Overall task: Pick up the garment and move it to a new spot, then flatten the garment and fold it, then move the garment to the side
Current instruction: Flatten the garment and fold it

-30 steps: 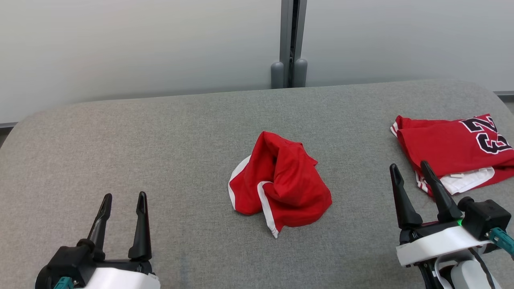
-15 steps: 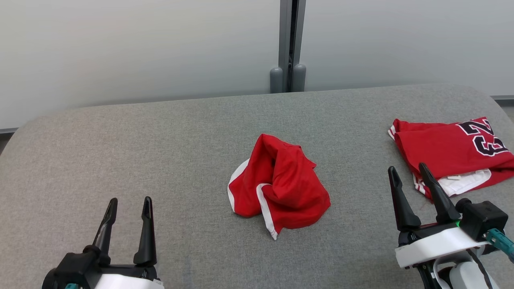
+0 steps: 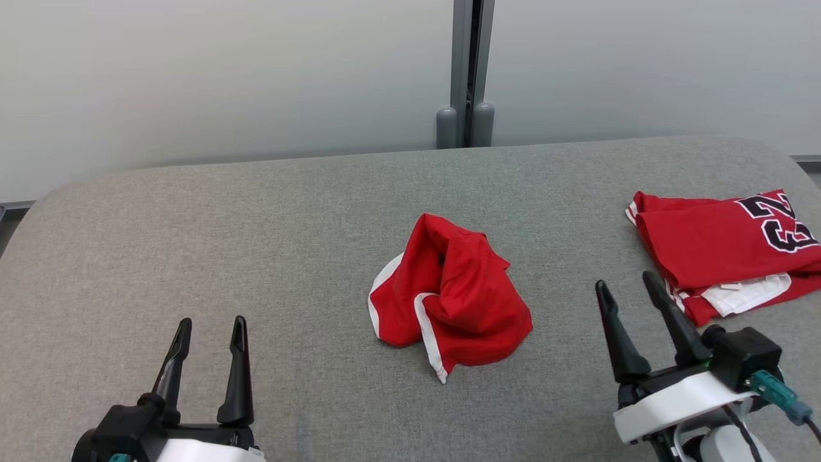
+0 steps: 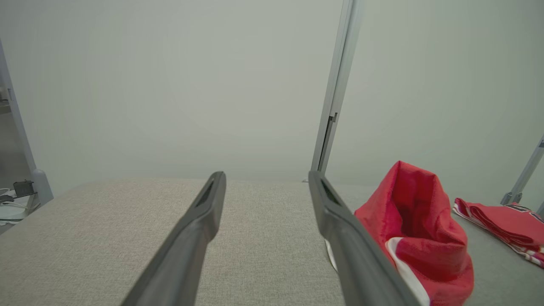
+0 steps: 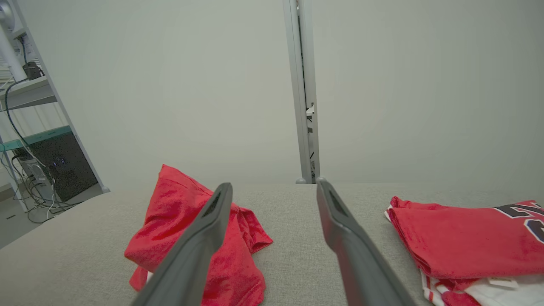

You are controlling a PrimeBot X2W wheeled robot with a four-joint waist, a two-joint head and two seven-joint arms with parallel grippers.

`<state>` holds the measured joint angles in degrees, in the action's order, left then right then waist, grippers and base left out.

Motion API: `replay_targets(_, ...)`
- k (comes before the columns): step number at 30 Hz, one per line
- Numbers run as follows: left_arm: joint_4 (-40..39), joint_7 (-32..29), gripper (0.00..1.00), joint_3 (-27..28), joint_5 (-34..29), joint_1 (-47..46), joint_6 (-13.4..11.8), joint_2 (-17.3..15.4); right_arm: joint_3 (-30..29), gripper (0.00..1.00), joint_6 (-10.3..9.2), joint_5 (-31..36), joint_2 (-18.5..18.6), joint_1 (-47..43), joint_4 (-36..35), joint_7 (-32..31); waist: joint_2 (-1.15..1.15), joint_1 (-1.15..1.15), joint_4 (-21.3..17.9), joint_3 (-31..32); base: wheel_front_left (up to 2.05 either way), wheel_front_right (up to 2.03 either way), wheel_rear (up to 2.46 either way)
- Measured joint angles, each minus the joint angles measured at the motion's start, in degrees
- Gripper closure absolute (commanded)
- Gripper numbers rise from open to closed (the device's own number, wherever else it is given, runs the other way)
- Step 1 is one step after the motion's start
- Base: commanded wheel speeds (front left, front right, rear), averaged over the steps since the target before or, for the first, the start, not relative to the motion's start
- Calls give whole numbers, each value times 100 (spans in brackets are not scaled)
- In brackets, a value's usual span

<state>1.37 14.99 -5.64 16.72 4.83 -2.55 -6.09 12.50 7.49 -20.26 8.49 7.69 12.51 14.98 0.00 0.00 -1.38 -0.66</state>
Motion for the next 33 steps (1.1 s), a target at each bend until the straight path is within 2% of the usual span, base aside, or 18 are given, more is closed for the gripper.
replay_targets(5,46,0,0,-14,-53,-12,79,78,792,0,0,-138,79,134,160,-213,0,0,161,-19,0,0,0)
replay_targets(9,108,1,0,-8,-62,-65,127,112,1593,0,0,-385,81,306,519,-748,0,0,371,-35,0,0,0)
replay_targets(12,170,1,0,-19,-75,-101,188,140,1872,0,0,-491,70,464,917,-1151,0,1,557,-47,0,0,0)
replay_targets(15,233,1,0,-27,-75,-160,234,158,2009,0,0,-546,22,593,1337,-1521,0,0,760,-59,0,0,0)
replay_targets(22,321,1,0,-54,-74,-169,301,218,1984,0,0,-573,-76,855,2040,-1841,0,0,1204,-100,0,0,0)
replay_targets(32,411,1,0,-30,-74,-271,369,286,1727,0,0,-343,-301,1115,2766,-1767,0,0,1524,-219,0,0,0)
replay_targets(33,412,1,0,-21,-74,-283,376,286,1696,50,0,-333,-321,1139,2825,-1734,0,0,1536,-232,0,0,0)
